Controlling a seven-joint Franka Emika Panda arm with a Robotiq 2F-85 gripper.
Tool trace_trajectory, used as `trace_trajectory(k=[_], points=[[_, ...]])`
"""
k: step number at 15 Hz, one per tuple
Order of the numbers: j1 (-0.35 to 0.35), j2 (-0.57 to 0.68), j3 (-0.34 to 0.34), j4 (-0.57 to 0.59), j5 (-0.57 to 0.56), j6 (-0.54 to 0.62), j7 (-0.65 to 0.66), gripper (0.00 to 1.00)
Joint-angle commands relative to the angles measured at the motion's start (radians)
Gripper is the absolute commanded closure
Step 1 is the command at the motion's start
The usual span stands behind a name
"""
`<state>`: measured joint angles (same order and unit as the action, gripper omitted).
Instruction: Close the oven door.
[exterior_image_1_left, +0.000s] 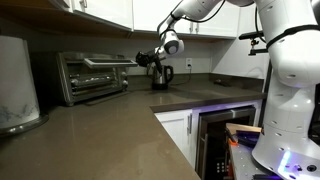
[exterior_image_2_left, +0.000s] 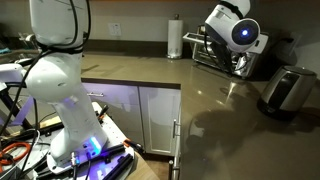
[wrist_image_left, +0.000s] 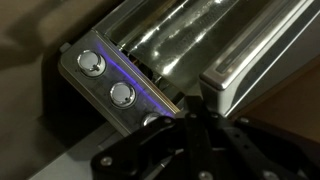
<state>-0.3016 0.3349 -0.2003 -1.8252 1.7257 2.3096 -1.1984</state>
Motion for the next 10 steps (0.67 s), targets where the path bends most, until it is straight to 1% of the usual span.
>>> trace_trajectory(k=[1, 6, 10], points=[[0.029, -0.035, -0.001, 0.001, 0.037, 0.005, -0.036, 1.00], [0.041, -0.030, 0.000, 0.023, 0.031, 0.040, -0.037, 1.00], [0.063, -0.042, 0.001, 0.027, 0.032, 0.120, -0.071, 1.00]])
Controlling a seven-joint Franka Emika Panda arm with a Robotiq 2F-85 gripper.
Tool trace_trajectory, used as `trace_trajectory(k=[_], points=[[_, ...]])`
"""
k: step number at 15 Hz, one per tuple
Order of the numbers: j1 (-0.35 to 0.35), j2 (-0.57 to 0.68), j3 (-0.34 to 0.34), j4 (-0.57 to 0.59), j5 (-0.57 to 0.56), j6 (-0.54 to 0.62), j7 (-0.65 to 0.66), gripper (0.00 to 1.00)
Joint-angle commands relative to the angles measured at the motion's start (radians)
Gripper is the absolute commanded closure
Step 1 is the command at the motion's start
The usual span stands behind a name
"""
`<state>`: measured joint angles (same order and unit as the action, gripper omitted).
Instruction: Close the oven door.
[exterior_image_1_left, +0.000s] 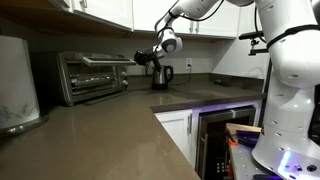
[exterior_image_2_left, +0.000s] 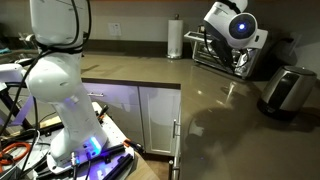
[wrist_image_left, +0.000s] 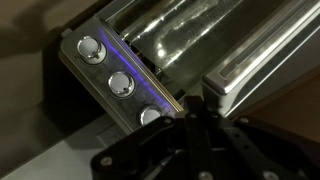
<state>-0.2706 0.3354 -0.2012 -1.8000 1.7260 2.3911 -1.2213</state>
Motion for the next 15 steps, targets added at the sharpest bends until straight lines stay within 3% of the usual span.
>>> trace_trajectory(k=[1, 9, 15], points=[[0.038, -0.045, 0.003, 0.004, 0.032, 0.060, -0.058, 1.00], [0.123, -0.080, 0.014, 0.006, 0.016, 0.355, -0.162, 1.00], [0.166, -0.117, 0.010, -0.006, -0.052, 0.459, -0.123, 1.00]])
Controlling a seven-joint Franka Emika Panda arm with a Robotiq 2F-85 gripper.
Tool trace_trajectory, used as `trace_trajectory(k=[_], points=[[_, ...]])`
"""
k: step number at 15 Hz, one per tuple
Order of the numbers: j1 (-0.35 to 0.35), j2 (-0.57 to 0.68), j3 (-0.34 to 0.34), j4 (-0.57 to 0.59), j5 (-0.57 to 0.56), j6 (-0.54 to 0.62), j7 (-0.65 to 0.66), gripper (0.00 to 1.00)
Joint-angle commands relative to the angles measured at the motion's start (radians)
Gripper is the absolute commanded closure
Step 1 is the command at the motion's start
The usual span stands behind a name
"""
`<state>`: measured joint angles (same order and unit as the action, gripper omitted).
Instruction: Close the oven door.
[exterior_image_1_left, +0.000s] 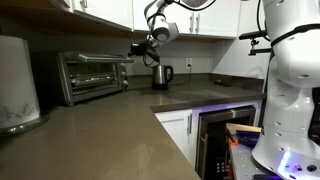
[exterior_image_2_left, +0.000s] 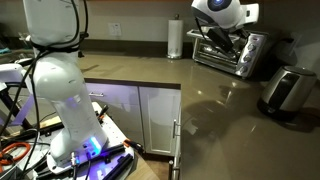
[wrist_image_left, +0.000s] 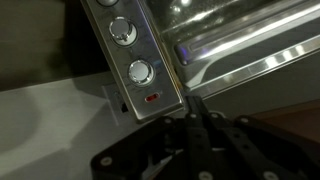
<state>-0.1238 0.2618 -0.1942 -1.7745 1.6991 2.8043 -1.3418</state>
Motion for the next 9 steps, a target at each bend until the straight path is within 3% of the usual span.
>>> trace_trajectory(k=[1, 6, 9], points=[[0.027, -0.045, 0.002, -0.031, -0.032, 0.068, -0.004, 1.00], [0.064, -0.049, -0.002, -0.050, -0.111, 0.228, 0.058, 1.00], [0.079, -0.074, -0.010, -0.138, -0.271, 0.229, 0.210, 1.00]])
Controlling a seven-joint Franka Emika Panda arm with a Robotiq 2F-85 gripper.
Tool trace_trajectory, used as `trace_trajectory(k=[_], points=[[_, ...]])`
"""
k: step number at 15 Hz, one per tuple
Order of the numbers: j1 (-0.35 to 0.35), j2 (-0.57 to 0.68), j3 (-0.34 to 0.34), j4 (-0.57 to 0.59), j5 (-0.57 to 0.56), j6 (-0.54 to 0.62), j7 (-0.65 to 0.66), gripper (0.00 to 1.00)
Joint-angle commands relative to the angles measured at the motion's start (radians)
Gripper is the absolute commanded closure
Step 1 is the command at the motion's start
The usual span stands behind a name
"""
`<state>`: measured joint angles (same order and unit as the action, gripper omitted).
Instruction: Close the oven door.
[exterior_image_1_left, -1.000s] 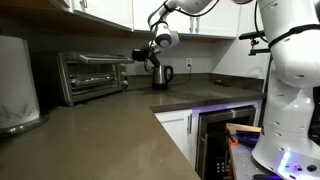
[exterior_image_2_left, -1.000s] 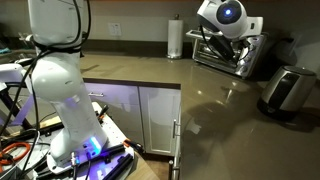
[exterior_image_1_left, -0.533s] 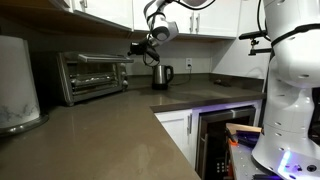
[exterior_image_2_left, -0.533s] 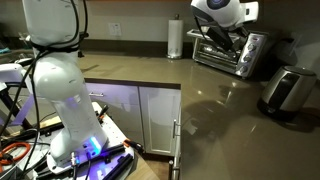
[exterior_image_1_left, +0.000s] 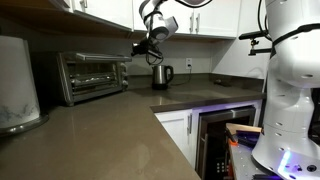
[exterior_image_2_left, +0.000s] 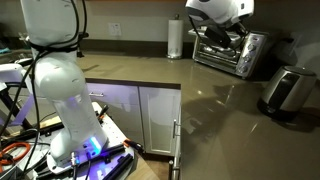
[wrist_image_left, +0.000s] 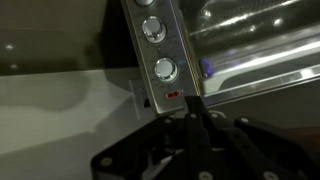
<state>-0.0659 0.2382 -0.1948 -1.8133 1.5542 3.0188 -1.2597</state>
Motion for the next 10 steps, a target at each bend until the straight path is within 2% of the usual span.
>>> trace_trajectory(k=[1, 5, 7, 10], points=[[0.025, -0.059, -0.015, -0.126, -0.178, -0.009, 0.180, 1.00], [0.032, -0.090, -0.033, -0.195, -0.362, -0.092, 0.345, 1.00], [0.031, -0.119, -0.044, -0.232, -0.475, -0.194, 0.413, 1.00], [0.014, -0.177, -0.066, -0.267, -0.634, -0.421, 0.498, 1.00]])
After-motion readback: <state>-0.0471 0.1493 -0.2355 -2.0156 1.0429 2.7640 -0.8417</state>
